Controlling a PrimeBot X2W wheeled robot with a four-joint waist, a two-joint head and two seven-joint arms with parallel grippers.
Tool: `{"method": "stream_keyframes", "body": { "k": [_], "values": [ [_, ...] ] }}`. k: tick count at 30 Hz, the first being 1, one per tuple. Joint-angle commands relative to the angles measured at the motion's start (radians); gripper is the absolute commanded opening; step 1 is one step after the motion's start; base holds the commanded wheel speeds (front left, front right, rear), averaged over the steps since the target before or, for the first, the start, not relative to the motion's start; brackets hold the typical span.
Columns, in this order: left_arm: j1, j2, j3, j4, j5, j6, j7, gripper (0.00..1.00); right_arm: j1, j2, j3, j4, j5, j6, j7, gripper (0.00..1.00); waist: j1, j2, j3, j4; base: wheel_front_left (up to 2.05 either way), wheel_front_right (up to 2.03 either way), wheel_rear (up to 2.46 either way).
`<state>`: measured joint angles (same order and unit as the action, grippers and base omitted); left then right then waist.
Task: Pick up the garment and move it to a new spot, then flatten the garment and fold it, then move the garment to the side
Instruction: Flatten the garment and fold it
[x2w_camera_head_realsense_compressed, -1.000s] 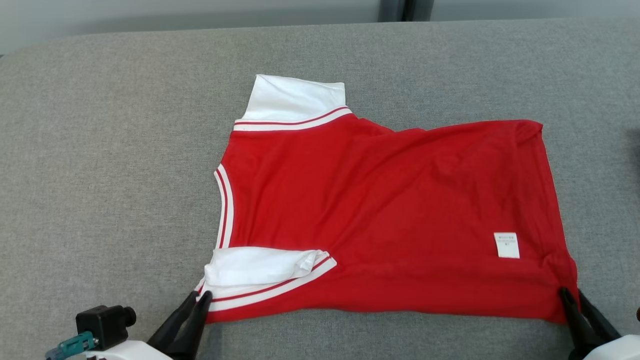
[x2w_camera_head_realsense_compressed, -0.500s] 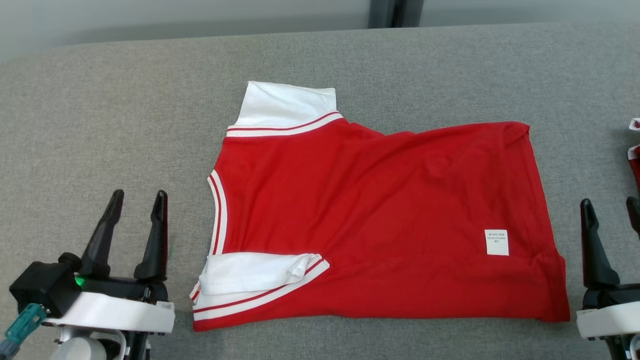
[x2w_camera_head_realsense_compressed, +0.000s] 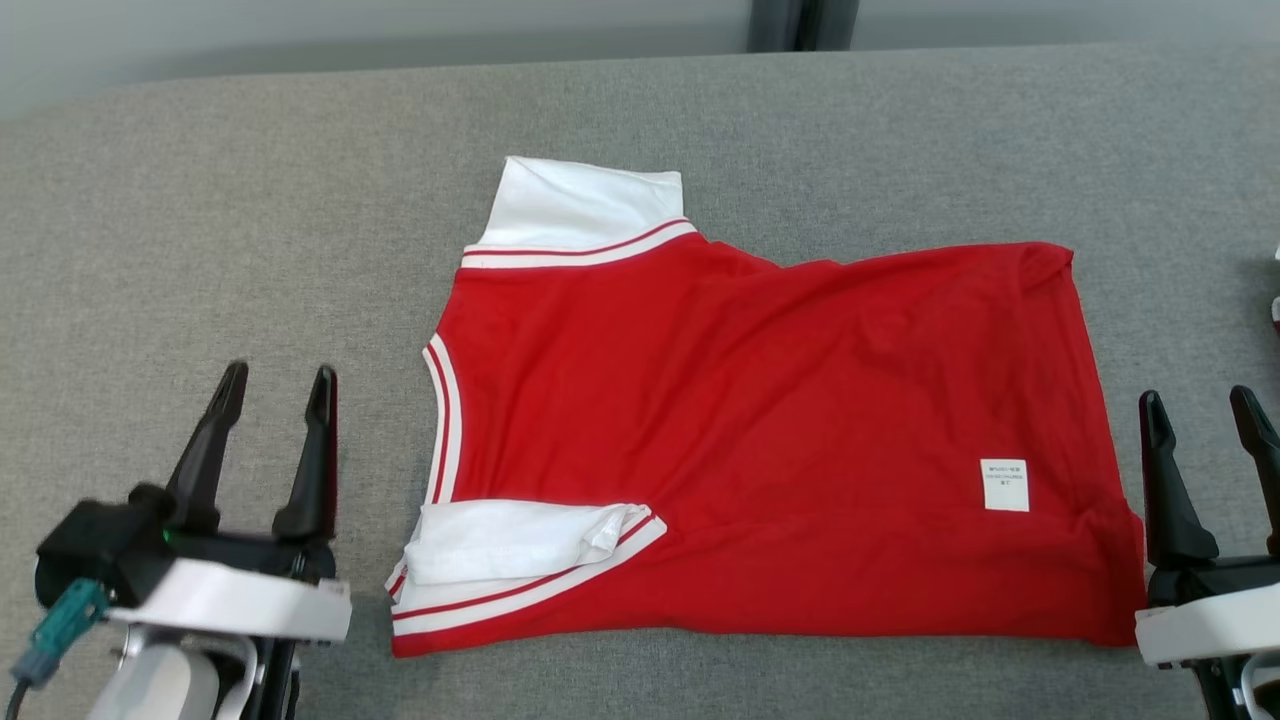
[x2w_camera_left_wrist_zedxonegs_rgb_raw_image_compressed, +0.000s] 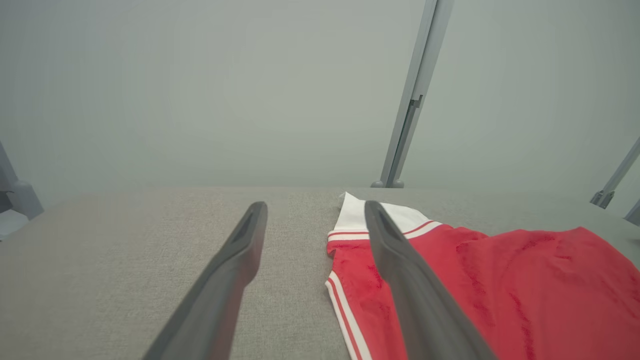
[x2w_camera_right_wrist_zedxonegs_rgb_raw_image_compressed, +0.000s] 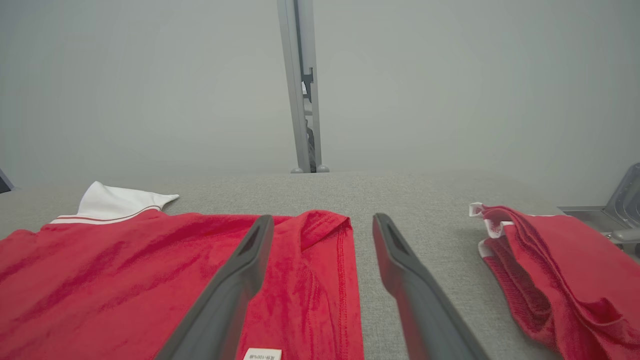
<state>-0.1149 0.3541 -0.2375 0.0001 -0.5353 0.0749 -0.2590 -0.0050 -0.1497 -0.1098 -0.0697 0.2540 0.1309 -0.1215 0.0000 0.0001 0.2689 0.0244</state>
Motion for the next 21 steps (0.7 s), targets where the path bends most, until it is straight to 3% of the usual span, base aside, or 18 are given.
{"method": "stream_keyframes", "body": {
  "k": [1, 8, 14, 21],
  "values": [
    [-0.042, 0.0, 0.001, 0.003, 0.01, -0.007, -0.005, 1.0, -0.014, -0.004, -0.001, -0.003, 0.008, 0.0, 0.007, 1.0, 0.0, -0.0001, 0.01, 0.0, 0.0, 0.0, 0.0],
    [-0.328, -0.008, -0.053, 0.089, 0.005, -0.081, 0.095, 1.0, -0.071, -0.009, 0.034, -0.011, 0.018, 0.0, 0.008, 1.0, 0.0, -0.0001, 0.08, -0.044, 0.0, 0.0, 0.0],
    [-0.604, -0.025, -0.073, 0.336, -0.065, -0.156, 0.249, 1.0, -0.133, 0.003, 0.079, 0.014, 0.029, 0.0, -0.013, 1.0, 0.0, -0.0001, 0.162, -0.119, 0.0, 0.0, 0.0],
    [-0.834, -0.025, -0.097, 0.623, -0.13, -0.196, 0.38, 1.0, -0.196, 0.019, 0.136, 0.069, 0.046, 0.0, -0.049, 1.0, 0.0, -0.0001, 0.256, -0.194, 0.0, 0.0, 0.0]
  ]
}}
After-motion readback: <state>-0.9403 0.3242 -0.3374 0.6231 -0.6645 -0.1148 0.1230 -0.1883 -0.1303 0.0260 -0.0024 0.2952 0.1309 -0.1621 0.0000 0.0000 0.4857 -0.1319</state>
